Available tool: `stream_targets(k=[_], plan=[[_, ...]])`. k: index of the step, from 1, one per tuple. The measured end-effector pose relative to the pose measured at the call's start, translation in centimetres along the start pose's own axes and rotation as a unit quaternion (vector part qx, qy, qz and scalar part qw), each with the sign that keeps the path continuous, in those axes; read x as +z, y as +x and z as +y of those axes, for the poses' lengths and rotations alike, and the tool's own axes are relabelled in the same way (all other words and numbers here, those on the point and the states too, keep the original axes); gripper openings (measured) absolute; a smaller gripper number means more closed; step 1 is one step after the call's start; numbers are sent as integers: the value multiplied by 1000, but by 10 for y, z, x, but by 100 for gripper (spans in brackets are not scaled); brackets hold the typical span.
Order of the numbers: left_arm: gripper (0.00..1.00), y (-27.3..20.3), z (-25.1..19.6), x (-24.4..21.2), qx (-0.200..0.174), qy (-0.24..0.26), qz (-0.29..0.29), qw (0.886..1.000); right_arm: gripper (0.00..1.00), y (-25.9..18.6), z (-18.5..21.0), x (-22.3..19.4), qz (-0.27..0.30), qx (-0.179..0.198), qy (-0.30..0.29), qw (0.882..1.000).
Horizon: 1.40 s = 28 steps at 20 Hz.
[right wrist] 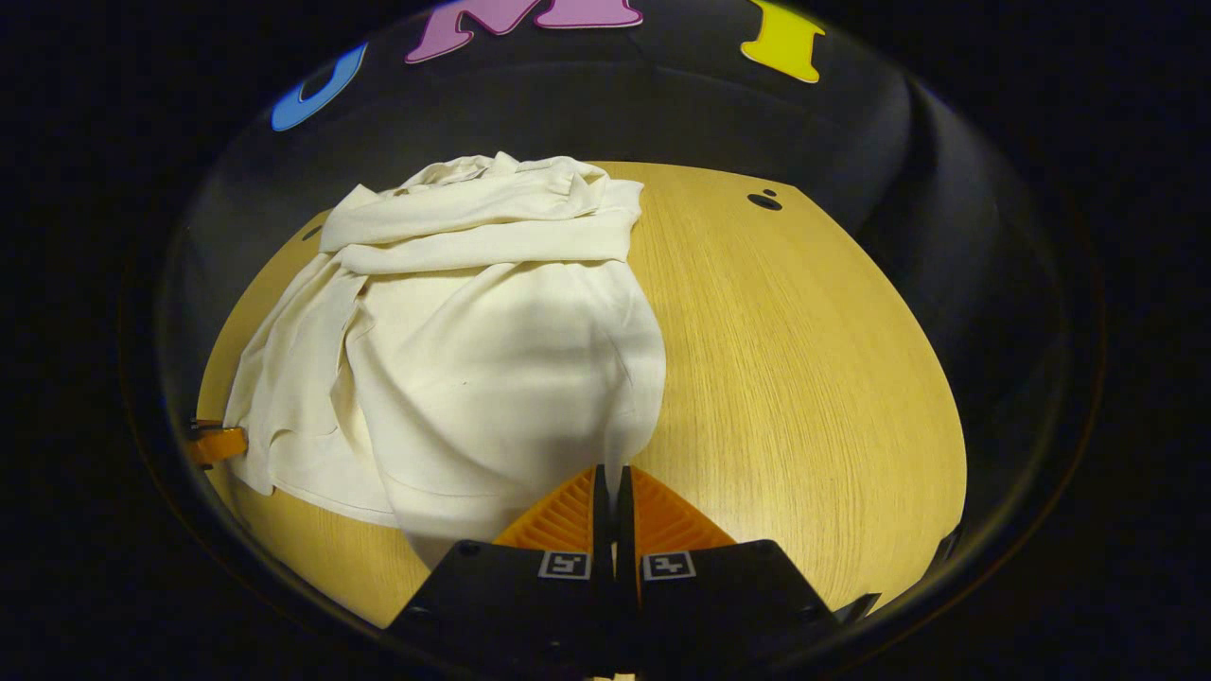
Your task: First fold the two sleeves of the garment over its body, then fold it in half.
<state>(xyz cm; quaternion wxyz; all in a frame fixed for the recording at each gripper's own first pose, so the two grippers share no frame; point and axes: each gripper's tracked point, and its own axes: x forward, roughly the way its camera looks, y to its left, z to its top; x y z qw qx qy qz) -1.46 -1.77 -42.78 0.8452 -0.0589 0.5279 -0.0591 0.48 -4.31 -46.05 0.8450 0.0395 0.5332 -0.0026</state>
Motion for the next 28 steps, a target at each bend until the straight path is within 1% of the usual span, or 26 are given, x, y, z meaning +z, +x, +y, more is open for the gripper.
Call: stream_targets(k=[4, 8, 12, 15, 18, 20, 22, 25, 26, 27, 28], plan=[[7, -28, -12, 35, -21, -14, -24, 999, 5, -19, 13, 29, -14, 22, 3, 1000], [6, -52, -20, 95, -38, -13, -56, 998, 5, -36, 29, 83, -39, 52, 19, 998], [6, -68, -23, 177, -52, -3, -103, 993, 5, -41, 44, 160, -82, 78, 51, 992], [6, -70, -22, 243, -60, -2, -142, 988, 5, -40, 49, 224, -117, 88, 66, 987], [6, -56, -16, 303, -64, -7, -169, 984, 5, -31, 54, 286, -151, 92, 74, 981], [6, -39, -9, 343, -70, -18, -189, 979, 5, -22, 56, 320, -168, 88, 66, 980], [6, -16, 1, 377, -68, -24, -202, 977, 5, -2, 55, 349, -173, 80, 54, 980], [6, 26, 17, 416, -53, -18, -221, 974, 5, 37, 52, 389, -179, 71, 60, 979], [8, 40, 21, 427, -51, -15, -230, 972, 5, 53, 48, 400, -177, 66, 64, 980], [9, 56, 28, 436, -40, -16, -238, 970, 4, 70, 45, 410, -176, 60, 66, 980], [13, 67, 39, 442, -29, -18, -248, 968, 5, 87, 44, 418, -173, 54, 66, 981]])
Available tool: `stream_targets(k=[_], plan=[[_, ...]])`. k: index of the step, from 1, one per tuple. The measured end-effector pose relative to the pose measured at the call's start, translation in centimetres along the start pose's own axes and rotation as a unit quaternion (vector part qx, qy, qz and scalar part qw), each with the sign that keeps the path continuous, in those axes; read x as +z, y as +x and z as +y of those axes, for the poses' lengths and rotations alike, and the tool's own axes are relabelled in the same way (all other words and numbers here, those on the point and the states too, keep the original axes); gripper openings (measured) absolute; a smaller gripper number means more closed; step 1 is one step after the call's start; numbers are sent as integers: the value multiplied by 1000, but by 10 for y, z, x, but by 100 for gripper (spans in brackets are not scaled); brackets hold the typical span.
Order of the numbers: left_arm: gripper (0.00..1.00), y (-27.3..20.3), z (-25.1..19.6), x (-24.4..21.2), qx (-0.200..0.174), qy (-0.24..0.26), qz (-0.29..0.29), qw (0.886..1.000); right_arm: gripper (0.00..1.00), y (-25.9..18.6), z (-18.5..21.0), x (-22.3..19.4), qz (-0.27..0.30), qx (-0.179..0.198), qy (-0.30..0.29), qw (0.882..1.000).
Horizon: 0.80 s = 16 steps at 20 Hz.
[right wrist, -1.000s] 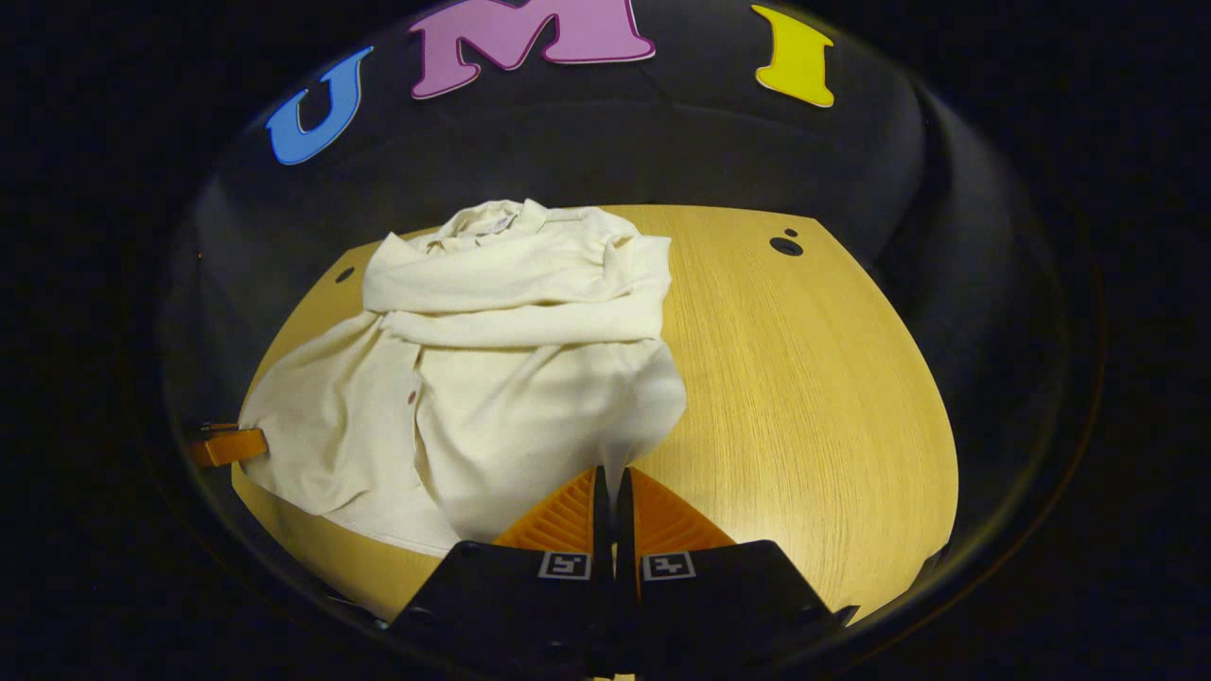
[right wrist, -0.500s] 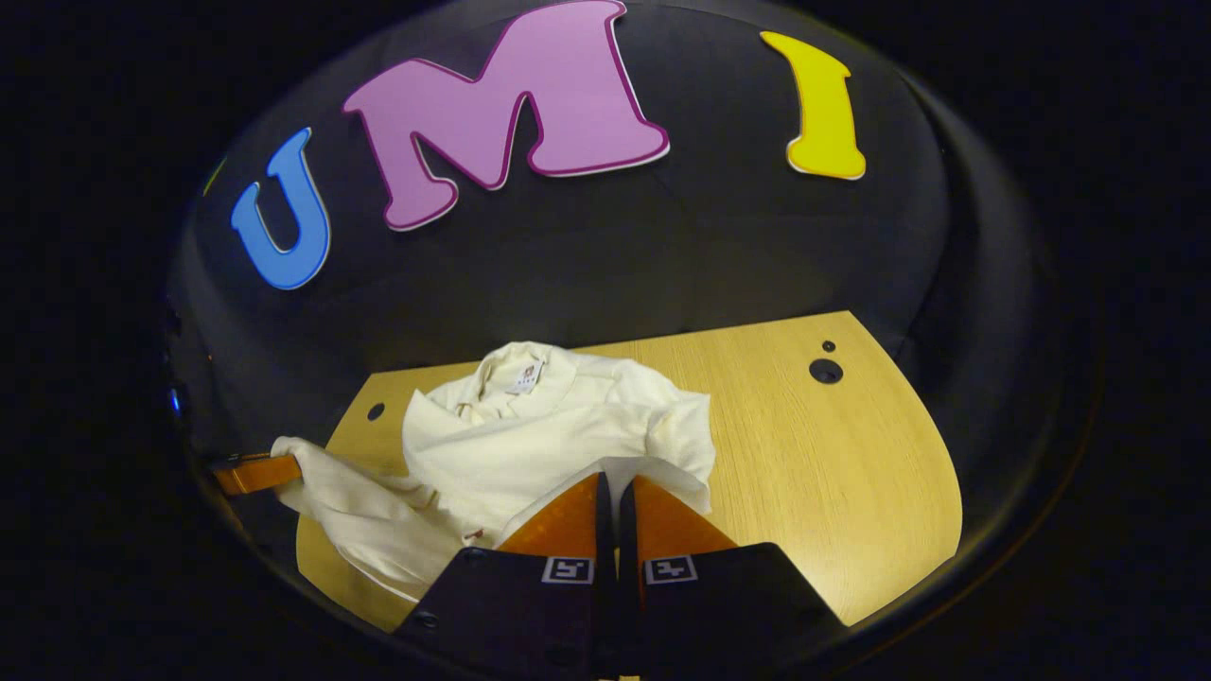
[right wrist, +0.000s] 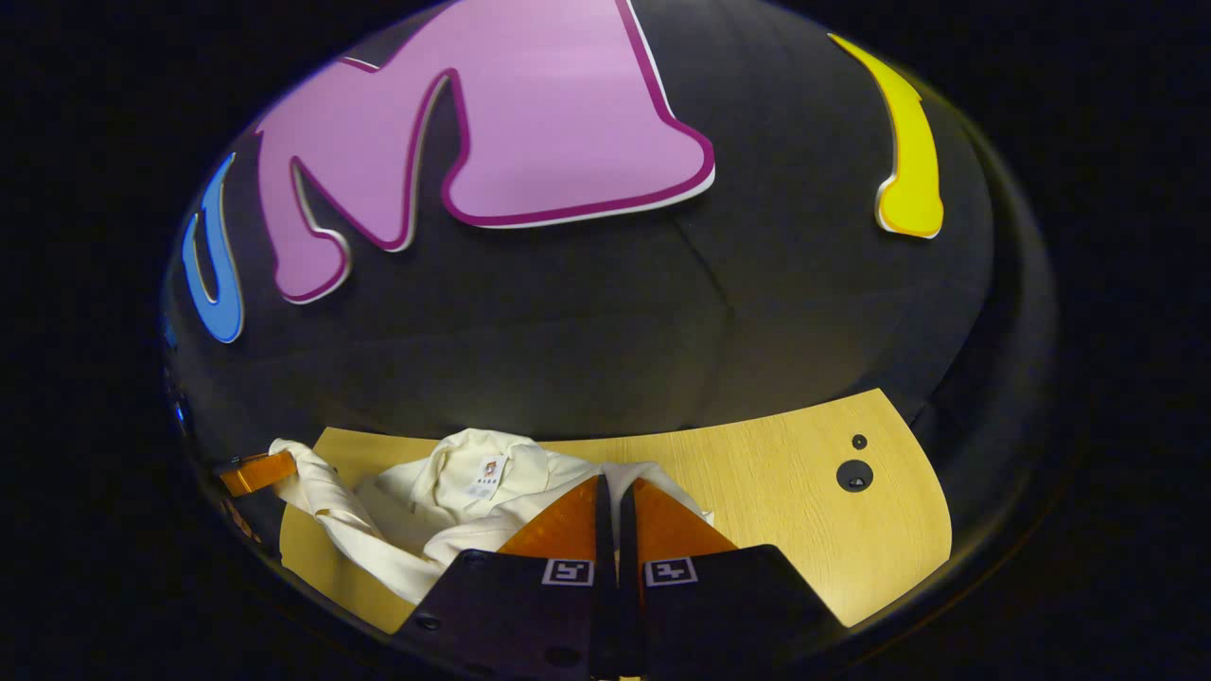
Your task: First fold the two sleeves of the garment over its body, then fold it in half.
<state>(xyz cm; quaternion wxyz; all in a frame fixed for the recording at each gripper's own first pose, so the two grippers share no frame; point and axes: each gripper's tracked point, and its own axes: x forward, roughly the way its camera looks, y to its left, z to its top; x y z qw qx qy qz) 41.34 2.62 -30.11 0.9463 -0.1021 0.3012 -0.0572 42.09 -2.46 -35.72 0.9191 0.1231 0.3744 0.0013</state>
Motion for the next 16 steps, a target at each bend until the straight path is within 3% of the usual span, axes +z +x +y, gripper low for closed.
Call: stream_targets(k=[1, 2, 3, 4, 5, 6, 7, 8, 9, 12, 16], plan=[[18, 14, 10, 0, 15, 3, -10, 1000, 5, 17, -4, 0, 2, -7, -4, 1000], [33, 20, 19, 1, 28, 7, -19, 999, 11, 28, -12, 3, -4, -19, -12, 1000], [27, 34, 29, -3, 33, 11, -25, 999, 13, 44, -19, 5, -12, -33, -20, 999], [56, 44, 36, -7, 41, 16, -22, 999, 15, 57, -23, 5, -21, -41, -24, 999], [74, 43, 35, -13, 45, 19, -18, 999, 19, 67, -27, 4, -27, -50, -25, 998], [78, 40, 37, -16, 52, 19, -13, 998, 26, 69, -26, 0, -26, -53, -26, 998], [81, 38, 39, -20, 58, 17, -17, 998, 50, 66, -25, -7, -18, -51, -38, 998], [94, 35, 38, -20, 64, 19, -28, 997, 74, 60, -26, -12, -18, -54, -53, 997], [98, 22, 34, -18, 66, 26, -40, 997, 98, 51, -27, -13, -28, -60, -70, 995], [96, -15, 16, -6, 71, 59, -80, 993, 99, 5, -19, -7, -87, -68, -83, 990], [96, -79, -27, 22, 39, 66, -128, 989, 98, -71, -15, 3, -149, -89, -76, 982]])
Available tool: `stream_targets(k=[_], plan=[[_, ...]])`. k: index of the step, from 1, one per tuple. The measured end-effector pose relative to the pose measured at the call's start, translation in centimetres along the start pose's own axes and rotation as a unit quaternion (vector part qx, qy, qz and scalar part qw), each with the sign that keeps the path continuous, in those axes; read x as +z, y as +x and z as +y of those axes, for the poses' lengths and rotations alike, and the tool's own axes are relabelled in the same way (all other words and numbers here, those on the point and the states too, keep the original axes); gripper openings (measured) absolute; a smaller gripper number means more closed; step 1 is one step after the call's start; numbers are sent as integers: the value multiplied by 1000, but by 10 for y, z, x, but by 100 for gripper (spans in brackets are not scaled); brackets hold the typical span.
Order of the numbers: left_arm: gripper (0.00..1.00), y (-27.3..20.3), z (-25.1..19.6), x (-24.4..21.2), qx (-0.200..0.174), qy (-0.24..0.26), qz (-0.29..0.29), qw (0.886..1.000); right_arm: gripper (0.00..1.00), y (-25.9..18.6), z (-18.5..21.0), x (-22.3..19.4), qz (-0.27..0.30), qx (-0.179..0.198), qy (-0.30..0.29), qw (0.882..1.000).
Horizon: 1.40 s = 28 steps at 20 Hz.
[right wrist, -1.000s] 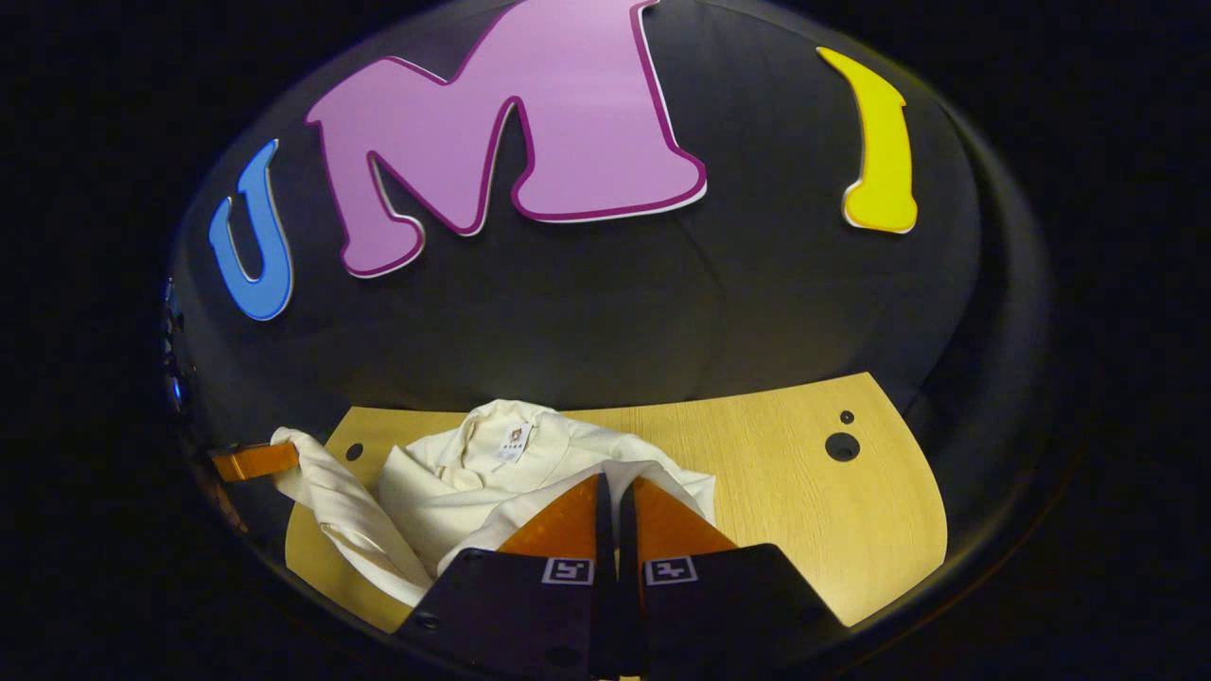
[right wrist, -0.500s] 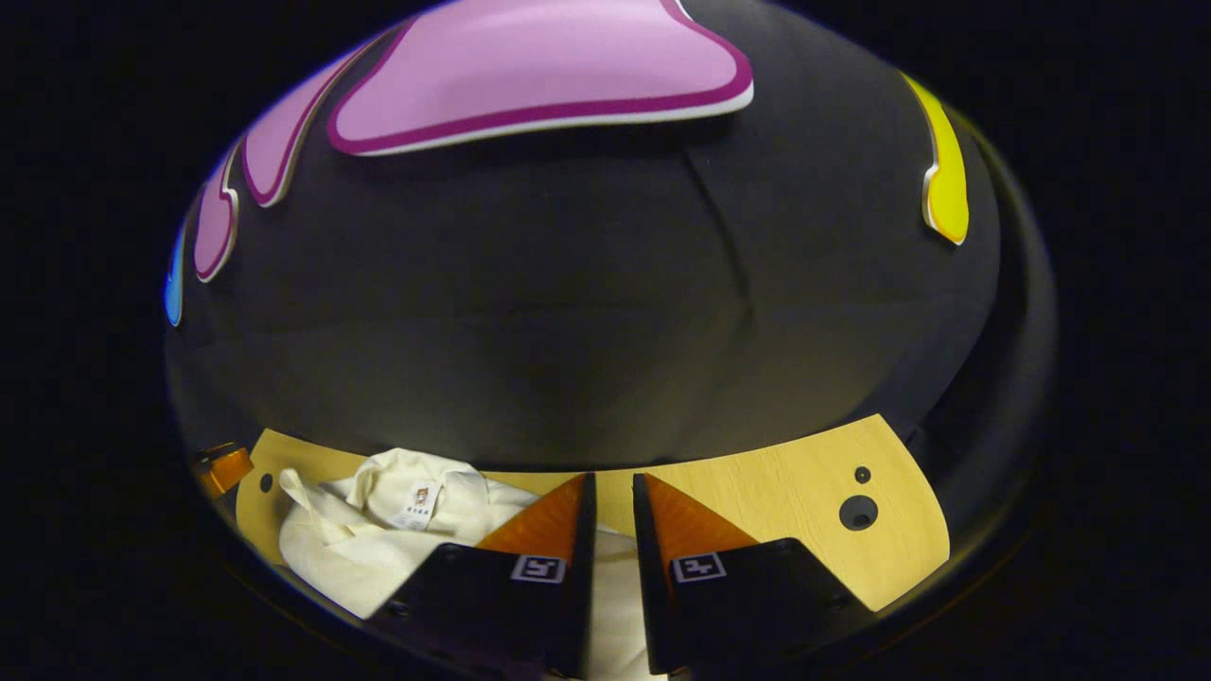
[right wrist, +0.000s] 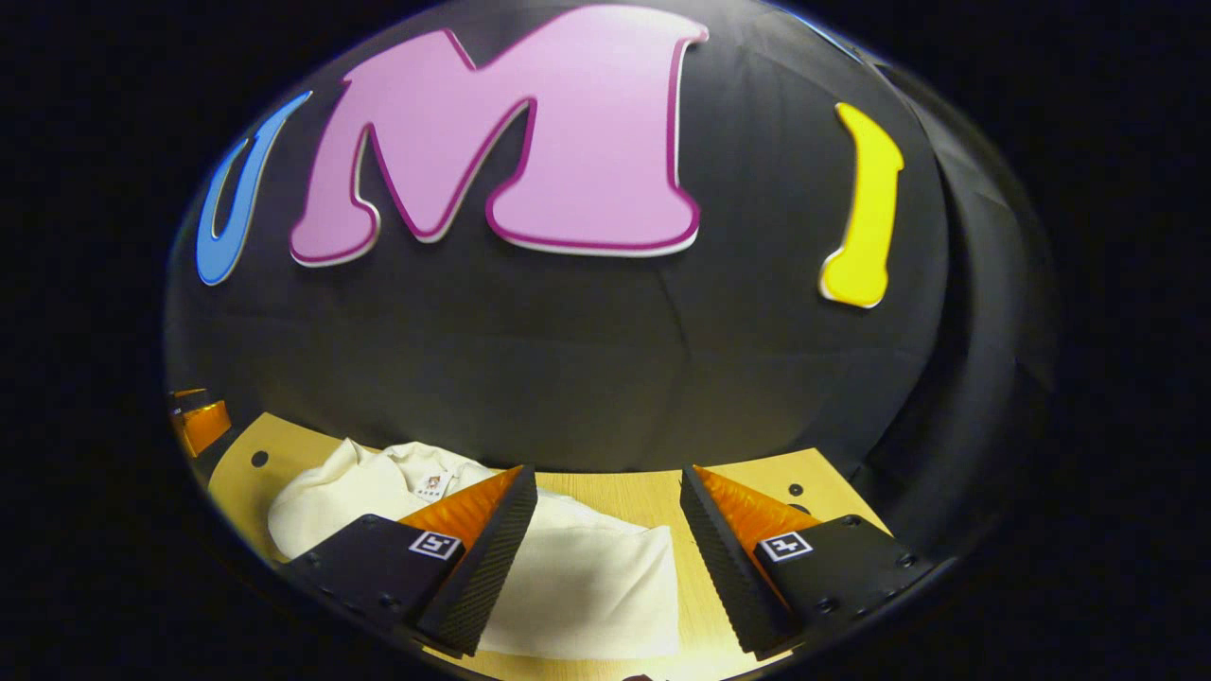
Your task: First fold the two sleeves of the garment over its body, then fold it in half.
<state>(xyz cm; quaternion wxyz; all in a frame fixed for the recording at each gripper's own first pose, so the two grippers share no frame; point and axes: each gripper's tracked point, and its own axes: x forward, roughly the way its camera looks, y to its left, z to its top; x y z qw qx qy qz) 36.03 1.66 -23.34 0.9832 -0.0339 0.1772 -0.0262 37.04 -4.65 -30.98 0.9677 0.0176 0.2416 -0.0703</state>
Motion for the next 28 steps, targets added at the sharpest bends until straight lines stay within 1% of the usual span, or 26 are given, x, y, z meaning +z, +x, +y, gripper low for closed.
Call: stream_targets(k=[3, 7, 8, 11, 13, 15, 16, 17, 18, 20, 22, 23, 24, 28], plan=[[96, -50, -20, 48, -24, 5, -38, 999, 98, -53, -13, 28, -35, -25, -5, 999], [96, -133, -41, 102, -48, 26, -96, 994, 97, -128, -15, 68, -80, -32, 7, 996], [96, -154, -43, 112, -52, 27, -108, 992, 97, -147, -12, 77, -92, -29, 11, 995], [95, -219, -46, 137, -51, 29, -136, 989, 97, -206, -1, 110, -151, 2, 27, 988], [95, -259, -48, 146, -49, 32, -146, 988, 96, -251, -1, 121, -178, 9, 29, 984], [96, -295, -44, 153, -34, 33, -155, 987, 96, -284, 0, 120, -188, 11, 20, 982], [100, -315, -41, 155, -20, 28, -161, 986, 96, -300, 1, 118, -185, 17, 15, 983], [95, -332, -39, 155, -9, 22, -170, 985, 96, -316, 1, 115, -180, 20, 13, 983], [95, -350, -39, 154, -4, 13, -178, 984, 96, -329, -3, 112, -176, 16, 15, 984], [95, -382, -42, 144, -5, -2, -190, 982, 96, -356, -1, 114, -180, 24, 39, 983], [95, -408, -39, 138, -3, 5, -206, 979, 97, -380, 5, 113, -192, 40, 58, 979], [95, -423, -39, 133, -1, 9, -213, 977, 93, -390, 5, 111, -199, 43, 60, 977], [95, -436, -40, 127, -1, 12, -219, 976, 96, -400, 4, 109, -207, 46, 58, 976], [95, -470, -37, 91, 15, 14, -229, 973, 96, -443, 13, 87, -243, 60, 28, 968]])
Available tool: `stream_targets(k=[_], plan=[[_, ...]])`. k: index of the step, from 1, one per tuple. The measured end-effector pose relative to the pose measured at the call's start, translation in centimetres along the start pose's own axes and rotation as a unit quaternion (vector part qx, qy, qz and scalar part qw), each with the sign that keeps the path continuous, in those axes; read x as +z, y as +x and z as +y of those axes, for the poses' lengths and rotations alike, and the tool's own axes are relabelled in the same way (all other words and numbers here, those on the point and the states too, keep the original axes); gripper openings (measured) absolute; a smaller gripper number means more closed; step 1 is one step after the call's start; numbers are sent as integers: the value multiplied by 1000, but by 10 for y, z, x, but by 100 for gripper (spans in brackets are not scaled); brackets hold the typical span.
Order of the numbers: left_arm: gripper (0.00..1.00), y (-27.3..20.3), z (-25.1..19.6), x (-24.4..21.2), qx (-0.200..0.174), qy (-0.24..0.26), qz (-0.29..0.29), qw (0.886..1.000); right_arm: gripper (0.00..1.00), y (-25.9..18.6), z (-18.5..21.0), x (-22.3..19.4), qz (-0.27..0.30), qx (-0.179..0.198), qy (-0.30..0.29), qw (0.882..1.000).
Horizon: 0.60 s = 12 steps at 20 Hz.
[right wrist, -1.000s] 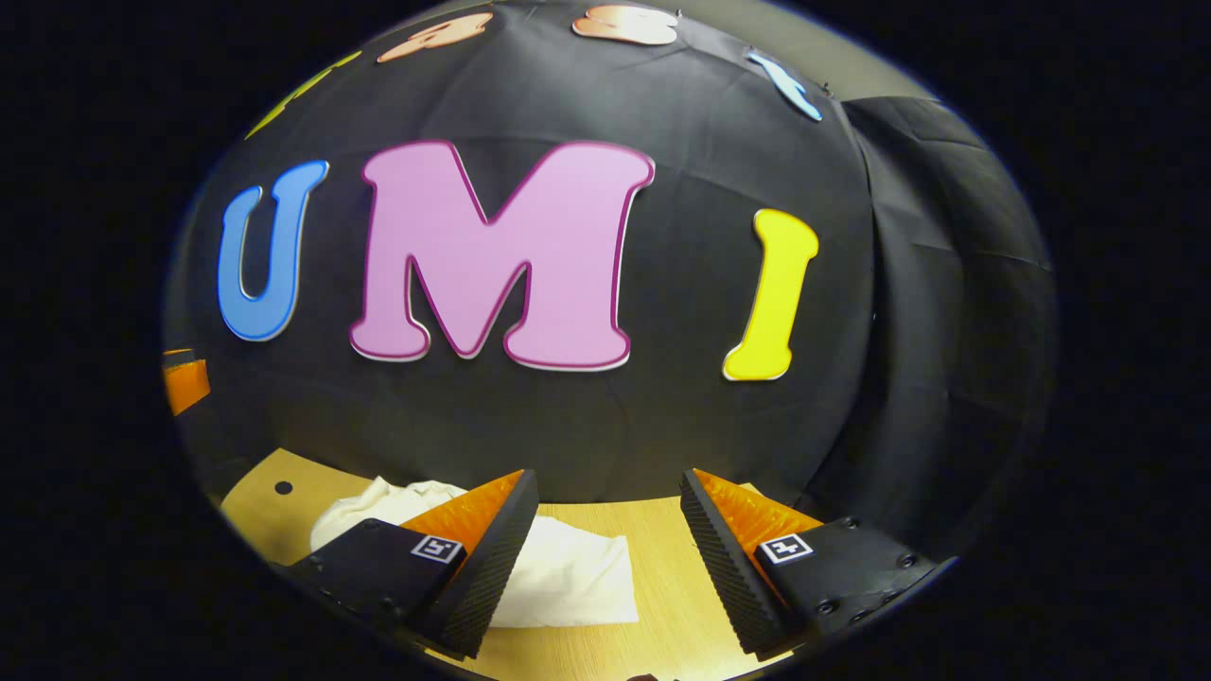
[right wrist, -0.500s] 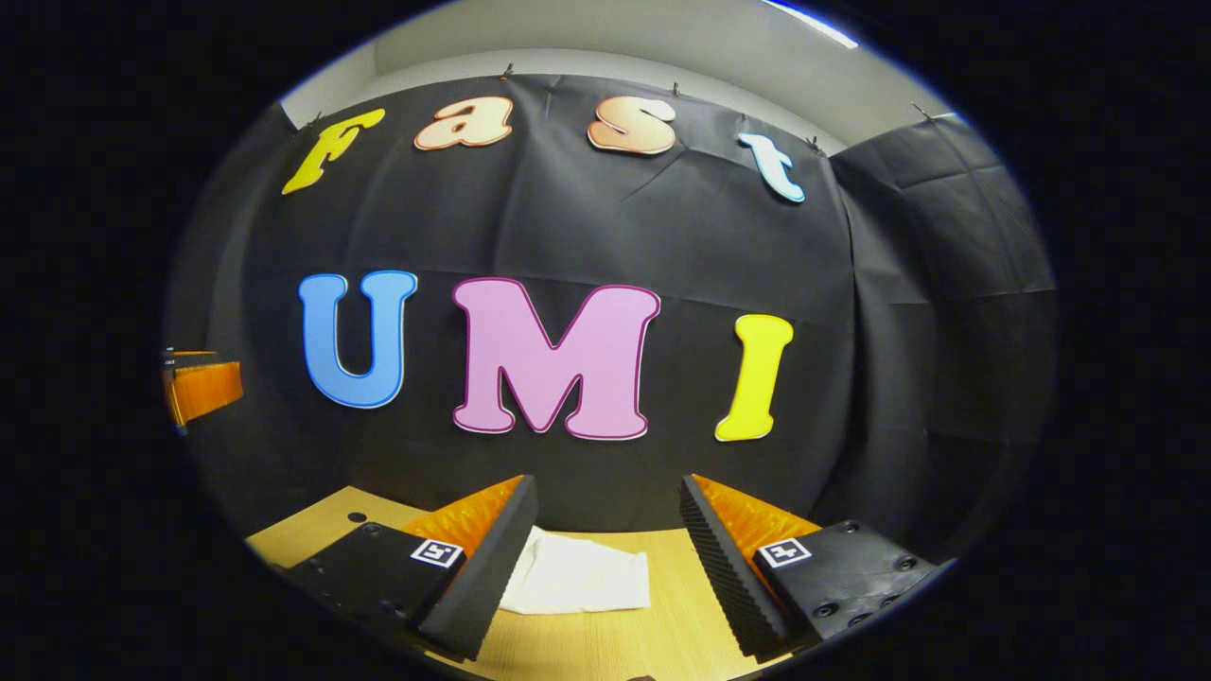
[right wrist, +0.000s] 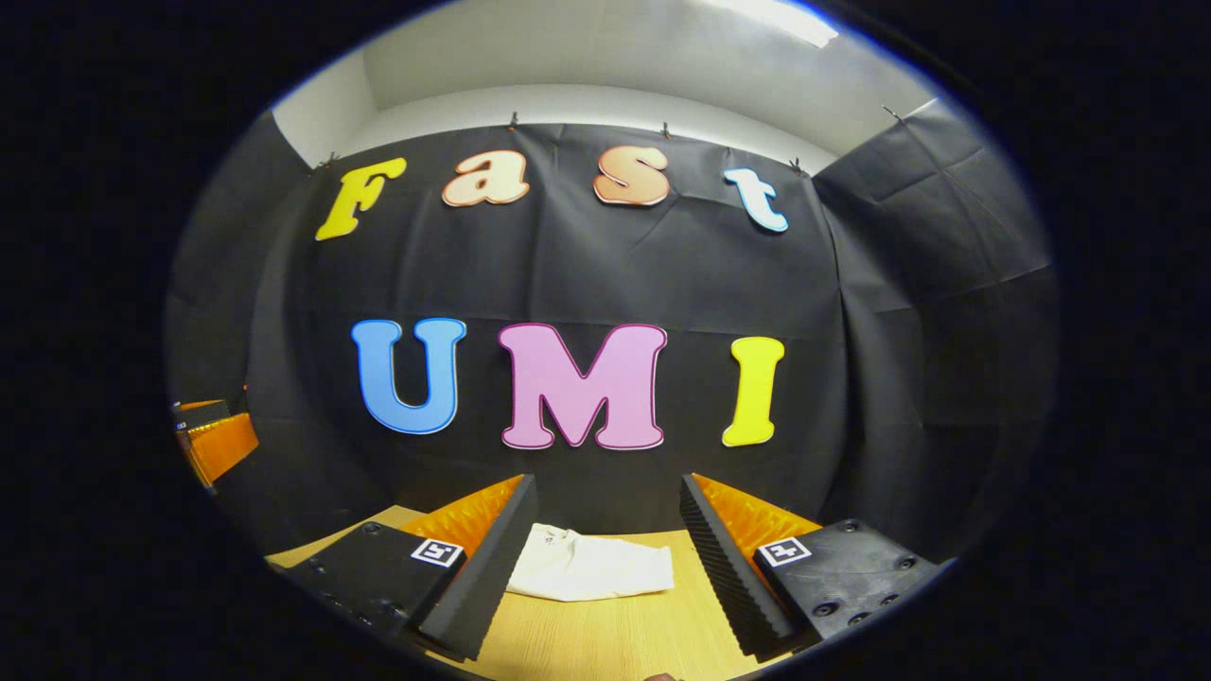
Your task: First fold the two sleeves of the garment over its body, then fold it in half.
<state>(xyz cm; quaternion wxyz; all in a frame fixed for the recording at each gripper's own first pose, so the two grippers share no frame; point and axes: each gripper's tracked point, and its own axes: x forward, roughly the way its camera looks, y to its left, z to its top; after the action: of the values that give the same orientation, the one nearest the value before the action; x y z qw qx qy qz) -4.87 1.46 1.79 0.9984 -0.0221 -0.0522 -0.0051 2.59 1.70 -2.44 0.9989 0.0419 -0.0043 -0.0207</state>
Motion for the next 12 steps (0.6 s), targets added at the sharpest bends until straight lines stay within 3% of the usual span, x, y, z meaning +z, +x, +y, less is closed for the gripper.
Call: stream_targets(k=[3, 6, 12], plan=[[95, -24, -2, -35, 2, 0, 33, 999, 93, -32, 2, -21, -1, 6, -20, 1000], [96, -35, 2, -58, 7, 10, 71, 997, 96, -41, 4, -43, 30, 18, -32, 999], [95, -27, -1, -56, -1, 11, 71, 997, 96, -37, 3, -48, 46, 22, -20, 998]])
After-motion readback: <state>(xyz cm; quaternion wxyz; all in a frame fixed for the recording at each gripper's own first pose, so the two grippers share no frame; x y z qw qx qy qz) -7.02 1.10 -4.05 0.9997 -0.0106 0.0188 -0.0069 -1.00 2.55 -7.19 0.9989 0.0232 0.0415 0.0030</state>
